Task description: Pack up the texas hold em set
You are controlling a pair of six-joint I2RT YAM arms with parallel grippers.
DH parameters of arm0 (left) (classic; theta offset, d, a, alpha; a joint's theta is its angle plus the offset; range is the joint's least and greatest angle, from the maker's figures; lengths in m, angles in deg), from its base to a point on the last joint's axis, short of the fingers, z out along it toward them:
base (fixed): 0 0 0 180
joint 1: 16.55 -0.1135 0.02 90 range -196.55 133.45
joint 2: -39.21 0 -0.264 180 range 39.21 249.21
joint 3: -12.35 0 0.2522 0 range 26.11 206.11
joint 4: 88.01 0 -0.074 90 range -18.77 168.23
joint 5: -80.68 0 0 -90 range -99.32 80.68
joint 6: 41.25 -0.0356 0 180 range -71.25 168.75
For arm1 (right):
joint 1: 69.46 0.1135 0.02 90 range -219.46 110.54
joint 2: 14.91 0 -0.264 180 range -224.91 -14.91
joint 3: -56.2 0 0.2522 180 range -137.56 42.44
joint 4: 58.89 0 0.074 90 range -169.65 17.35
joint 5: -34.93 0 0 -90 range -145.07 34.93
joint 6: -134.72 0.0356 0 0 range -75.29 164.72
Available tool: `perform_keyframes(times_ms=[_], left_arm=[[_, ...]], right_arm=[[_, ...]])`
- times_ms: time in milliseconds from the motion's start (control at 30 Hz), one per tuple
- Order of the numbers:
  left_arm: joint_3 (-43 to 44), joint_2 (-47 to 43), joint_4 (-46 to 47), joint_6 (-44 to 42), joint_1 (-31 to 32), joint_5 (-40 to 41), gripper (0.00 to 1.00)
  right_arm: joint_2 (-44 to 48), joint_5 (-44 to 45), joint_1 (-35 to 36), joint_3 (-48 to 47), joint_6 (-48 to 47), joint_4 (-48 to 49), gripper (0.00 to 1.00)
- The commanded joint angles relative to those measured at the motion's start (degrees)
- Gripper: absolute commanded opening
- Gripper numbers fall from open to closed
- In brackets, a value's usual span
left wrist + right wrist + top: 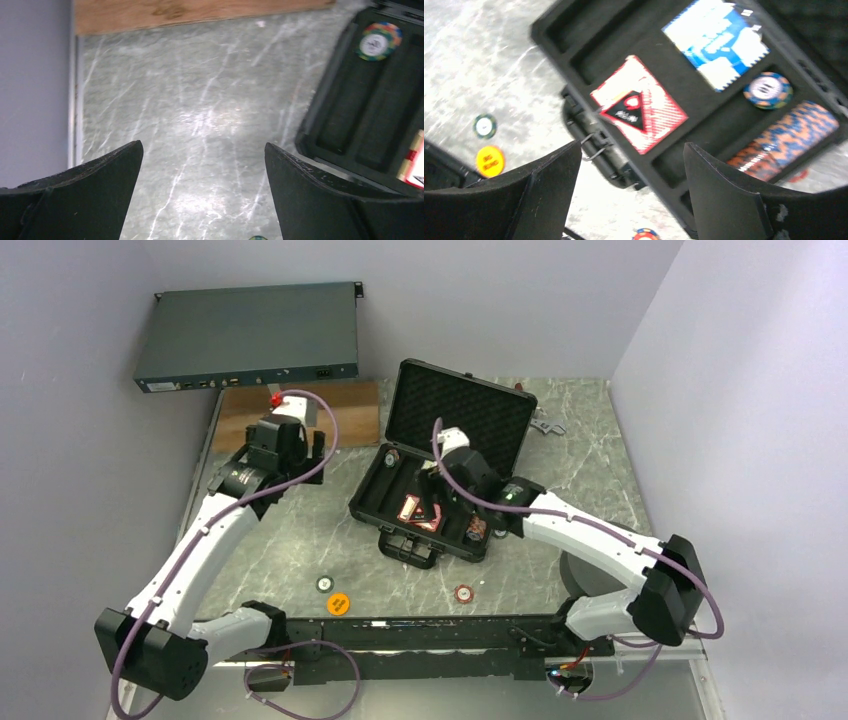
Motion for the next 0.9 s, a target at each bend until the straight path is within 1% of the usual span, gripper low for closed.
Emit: perform_keyframes(times_ms=[0, 200, 367, 533, 733, 867], left_arm=[[3.1, -0.4, -1.8, 3.5, -4.2, 6.3, 0.99], [2.7, -2.9, -1.4, 4.5, -8.8, 6.9, 1.00], [2.9, -3.8, -1.2, 5.8, -12.5, 6.3, 1.00], [3.3, -5.0, -2.3, 8.1, -17.0, 9.0, 1.00], [2.3, -7.3, -0.3, 8.6, -22.1, 6.7, 0.99], [2.3, -7.6, -0.1, 8.8, -24.3, 4.9, 0.98]], right_arm=[[-0.8, 0.0, 6.1, -0.1, -1.3, 5.4, 0.78], [-7.1, 1.4, 15.4, -2.8, -1.2, 7.9, 0.79], [-16.2, 5.4, 21.2, -9.7, 1.3, 4.5, 0.78], [-22.8, 4.3, 24.6, -13.5, 3.7, 4.9, 0.76], [-29.8, 3.7, 28.7, -19.9, 6.5, 2.2, 0.76], [-33.6, 4.3, 30.6, -23.8, 10.2, -0.3, 0.77]])
